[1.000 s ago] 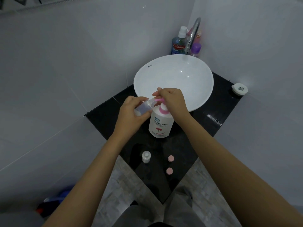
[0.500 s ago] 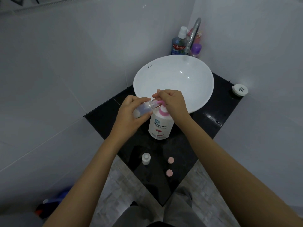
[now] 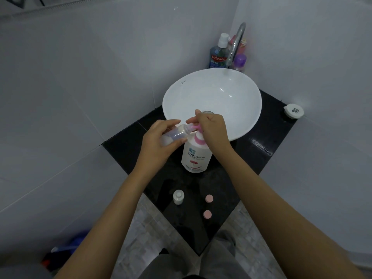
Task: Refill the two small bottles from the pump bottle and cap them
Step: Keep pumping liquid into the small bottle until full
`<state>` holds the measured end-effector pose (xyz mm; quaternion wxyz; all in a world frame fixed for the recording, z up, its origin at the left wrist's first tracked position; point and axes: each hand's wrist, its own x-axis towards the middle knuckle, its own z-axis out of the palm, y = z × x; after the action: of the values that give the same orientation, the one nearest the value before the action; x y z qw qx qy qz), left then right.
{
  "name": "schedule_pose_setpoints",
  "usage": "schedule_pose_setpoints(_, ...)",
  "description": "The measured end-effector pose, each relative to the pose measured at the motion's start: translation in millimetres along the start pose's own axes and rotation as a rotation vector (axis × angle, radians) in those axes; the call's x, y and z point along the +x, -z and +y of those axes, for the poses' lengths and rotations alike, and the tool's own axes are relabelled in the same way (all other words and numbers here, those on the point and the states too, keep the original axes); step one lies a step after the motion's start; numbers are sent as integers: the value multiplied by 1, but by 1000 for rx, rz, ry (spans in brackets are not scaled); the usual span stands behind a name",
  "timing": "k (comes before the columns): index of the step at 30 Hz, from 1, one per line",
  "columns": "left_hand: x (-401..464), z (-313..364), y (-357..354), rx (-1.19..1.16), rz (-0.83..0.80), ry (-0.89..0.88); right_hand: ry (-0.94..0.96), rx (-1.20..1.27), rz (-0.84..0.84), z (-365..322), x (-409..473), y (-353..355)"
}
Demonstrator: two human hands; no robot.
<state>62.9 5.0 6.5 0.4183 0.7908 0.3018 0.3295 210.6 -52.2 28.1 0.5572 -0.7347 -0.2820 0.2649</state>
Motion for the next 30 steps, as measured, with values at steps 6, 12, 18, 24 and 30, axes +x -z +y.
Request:
schedule_pose_setpoints(6, 1, -4, -1, -44, -15, 16, 53, -50, 2, 11, 5, -4)
schedule_pose_setpoints(12, 1, -5, -1, -82, -73, 54, 64, -110, -26, 18, 0, -4)
schedule_pose_setpoints(18, 2, 0, 3, -144, -59, 35, 116, -81, -18, 8, 3, 1)
schedule_pose_setpoints(24, 3, -3, 2, -148, -71, 65, 77, -92, -3, 18, 4, -4)
schedule_pose_setpoints(30, 2, -1, 1, -140, -100, 94, 127, -111, -24, 19, -1, -1)
